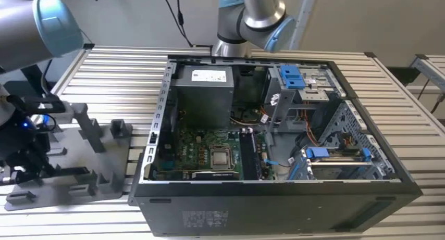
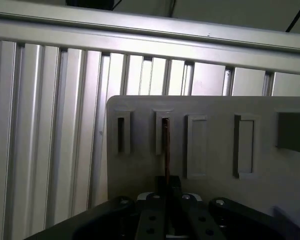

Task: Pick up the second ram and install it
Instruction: 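Pick up the second ram and move it above second insertion slot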

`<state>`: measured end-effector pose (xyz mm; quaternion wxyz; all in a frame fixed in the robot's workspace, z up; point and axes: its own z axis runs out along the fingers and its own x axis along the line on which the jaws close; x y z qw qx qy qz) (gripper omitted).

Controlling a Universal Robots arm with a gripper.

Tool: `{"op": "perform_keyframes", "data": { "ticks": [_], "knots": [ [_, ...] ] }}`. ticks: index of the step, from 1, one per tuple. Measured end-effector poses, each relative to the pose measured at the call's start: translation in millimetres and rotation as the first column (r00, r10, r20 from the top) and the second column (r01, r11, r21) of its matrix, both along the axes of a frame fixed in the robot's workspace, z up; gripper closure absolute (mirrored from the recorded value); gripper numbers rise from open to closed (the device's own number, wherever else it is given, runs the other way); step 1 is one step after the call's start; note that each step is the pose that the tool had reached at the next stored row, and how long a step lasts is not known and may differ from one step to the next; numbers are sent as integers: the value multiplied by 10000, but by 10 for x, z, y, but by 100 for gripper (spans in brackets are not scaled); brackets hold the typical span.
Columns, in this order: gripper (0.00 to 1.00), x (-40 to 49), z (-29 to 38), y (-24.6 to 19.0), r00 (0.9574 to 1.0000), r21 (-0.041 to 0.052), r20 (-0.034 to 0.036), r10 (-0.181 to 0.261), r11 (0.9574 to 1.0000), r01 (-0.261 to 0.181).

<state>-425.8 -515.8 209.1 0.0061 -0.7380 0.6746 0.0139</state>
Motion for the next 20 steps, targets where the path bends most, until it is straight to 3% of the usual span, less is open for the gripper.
{"op": "perform_keyframes", "data": {
  "ticks": [5,15,20],
  "knots": [
    [85,-1,52,0,9998,15,-1,-177,9998,177],
    [85,0,240,0,9993,33,0,-363,9993,363],
    [85,0,266,0,9979,63,-1,-650,9979,650]
  ]
}}
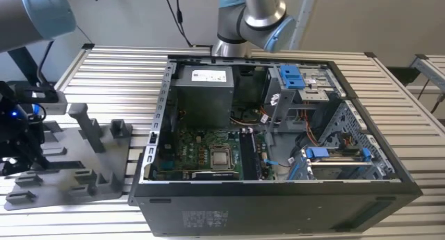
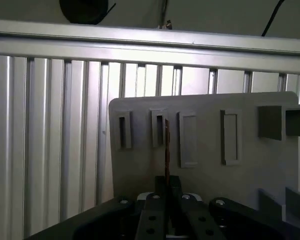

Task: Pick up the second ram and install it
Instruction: 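Pick up the second ram and move it above second insertion slot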

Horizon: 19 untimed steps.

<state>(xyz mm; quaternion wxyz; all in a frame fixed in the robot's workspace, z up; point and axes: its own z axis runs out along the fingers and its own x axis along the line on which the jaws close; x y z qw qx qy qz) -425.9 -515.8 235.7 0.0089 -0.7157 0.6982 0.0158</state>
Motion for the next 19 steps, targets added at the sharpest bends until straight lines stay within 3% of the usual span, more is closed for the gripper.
{"op": "perform_keyframes", "data": {
  "ticks": [6,19],
  "knots": [
    [85,0,40,0,9991,50,-3,-424,9991,424],
    [85,0,184,0,9985,64,-4,-541,9985,541]
  ]
}}
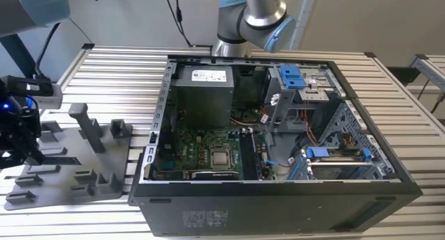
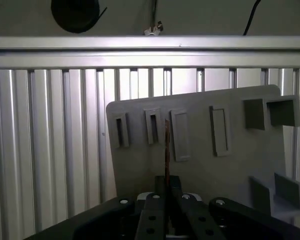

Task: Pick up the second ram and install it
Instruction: 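Pick up the second ram and move it above second insertion slot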

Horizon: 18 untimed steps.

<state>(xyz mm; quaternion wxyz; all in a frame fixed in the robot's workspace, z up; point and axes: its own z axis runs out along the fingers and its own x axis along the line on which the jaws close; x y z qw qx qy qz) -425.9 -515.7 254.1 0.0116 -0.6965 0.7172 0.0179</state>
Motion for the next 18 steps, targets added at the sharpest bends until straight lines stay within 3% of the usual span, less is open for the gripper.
{"op": "perform_keyframes", "data": {
  "ticks": [18],
  "knots": [
    [85,0,168,0,10000,0,1,-47,10000,47]
  ]
}}
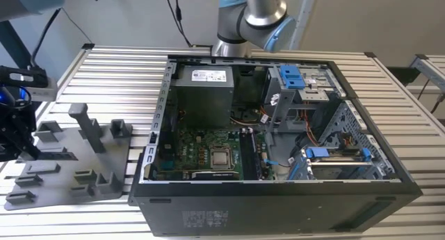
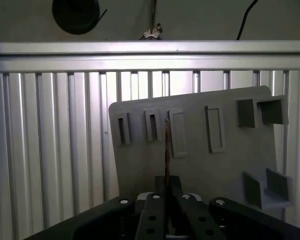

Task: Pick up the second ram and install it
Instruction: 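Pick up the second ram and move it above second insertion slot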

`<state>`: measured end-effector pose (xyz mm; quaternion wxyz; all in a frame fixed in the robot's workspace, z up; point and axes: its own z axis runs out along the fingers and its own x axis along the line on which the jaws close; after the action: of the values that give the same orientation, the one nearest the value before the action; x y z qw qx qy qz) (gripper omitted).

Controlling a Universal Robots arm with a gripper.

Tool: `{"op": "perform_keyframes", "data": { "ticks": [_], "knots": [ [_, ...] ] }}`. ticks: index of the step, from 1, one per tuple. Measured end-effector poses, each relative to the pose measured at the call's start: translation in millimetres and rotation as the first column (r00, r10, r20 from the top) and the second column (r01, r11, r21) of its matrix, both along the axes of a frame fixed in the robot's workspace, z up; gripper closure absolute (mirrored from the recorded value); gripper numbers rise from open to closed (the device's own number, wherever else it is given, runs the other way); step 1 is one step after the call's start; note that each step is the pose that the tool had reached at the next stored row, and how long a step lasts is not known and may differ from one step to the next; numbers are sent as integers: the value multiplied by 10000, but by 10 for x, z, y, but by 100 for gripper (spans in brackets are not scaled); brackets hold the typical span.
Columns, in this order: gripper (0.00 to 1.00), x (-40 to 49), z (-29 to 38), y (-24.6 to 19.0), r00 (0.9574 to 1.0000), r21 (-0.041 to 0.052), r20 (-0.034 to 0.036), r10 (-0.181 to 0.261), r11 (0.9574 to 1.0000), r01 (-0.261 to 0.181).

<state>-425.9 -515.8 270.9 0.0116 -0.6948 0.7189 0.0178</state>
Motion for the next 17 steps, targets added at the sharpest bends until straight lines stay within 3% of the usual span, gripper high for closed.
{"op": "perform_keyframes", "data": {
  "ticks": [9,17],
  "knots": [
    [85,0,55,1,10000,0,-1,-28,10000,28],
    [85,-1,225,2,10000,16,-2,-30,10000,30]
  ]
}}
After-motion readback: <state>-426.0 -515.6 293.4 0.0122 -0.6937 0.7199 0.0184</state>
